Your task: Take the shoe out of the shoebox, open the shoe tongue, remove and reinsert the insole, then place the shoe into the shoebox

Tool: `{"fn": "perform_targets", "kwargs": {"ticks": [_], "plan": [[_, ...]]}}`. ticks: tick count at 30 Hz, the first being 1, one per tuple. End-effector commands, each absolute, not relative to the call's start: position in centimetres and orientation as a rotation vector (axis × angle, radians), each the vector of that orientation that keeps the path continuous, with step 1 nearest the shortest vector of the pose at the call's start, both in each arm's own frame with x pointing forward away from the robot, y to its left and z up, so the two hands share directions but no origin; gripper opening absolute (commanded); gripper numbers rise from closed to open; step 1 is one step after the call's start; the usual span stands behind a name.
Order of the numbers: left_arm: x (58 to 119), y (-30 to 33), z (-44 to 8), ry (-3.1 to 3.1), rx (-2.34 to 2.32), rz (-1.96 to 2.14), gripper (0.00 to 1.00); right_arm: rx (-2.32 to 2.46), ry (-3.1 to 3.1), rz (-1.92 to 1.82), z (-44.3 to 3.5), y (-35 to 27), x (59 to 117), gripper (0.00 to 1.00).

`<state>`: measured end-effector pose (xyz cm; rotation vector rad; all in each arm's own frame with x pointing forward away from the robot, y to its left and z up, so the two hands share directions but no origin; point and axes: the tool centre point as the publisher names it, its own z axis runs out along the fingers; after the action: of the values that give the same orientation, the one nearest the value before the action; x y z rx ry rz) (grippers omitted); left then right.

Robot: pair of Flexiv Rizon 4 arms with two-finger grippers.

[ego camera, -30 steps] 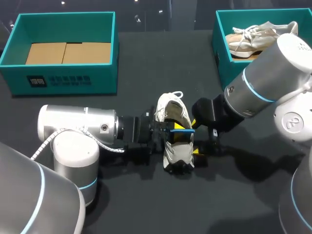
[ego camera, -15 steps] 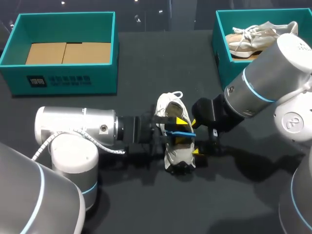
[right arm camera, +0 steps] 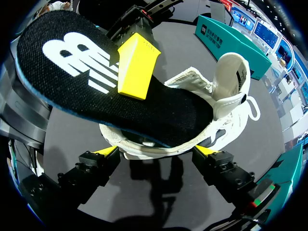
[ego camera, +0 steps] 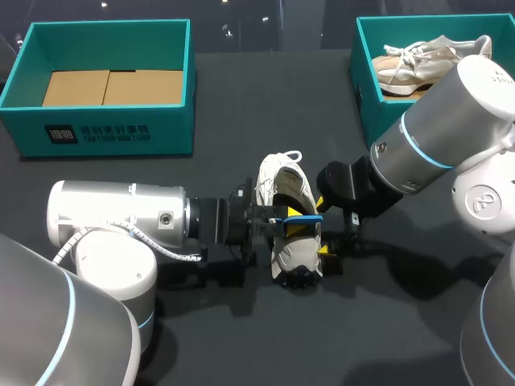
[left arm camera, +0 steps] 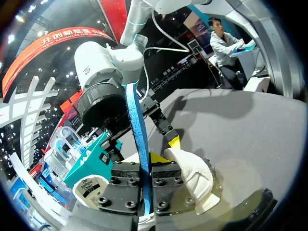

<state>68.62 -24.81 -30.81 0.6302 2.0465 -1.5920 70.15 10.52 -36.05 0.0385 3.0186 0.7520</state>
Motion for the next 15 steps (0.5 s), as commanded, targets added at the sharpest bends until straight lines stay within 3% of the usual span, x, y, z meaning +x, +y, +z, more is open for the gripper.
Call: {"fn": "perform_targets", "kwargs": {"ticks": [1, 13, 15], "plan": [[69.7, -25.7, -32.4, 2.063, 0.636, -1.563, 0.00, 0.041, 3.016, 0.746, -36.1, 10.6, 70.0, 1.00], [70.5, -24.7, -33.1, 2.101, 0.607, -1.505, 0.00, 0.041, 3.016, 0.746, -36.1, 10.6, 70.0, 1.00], [70.0, -24.4, -32.5, 2.092, 0.603, -1.513, 0.12, 0.041, 3.016, 0.746, -36.1, 10.6, 70.0, 1.00]]}}
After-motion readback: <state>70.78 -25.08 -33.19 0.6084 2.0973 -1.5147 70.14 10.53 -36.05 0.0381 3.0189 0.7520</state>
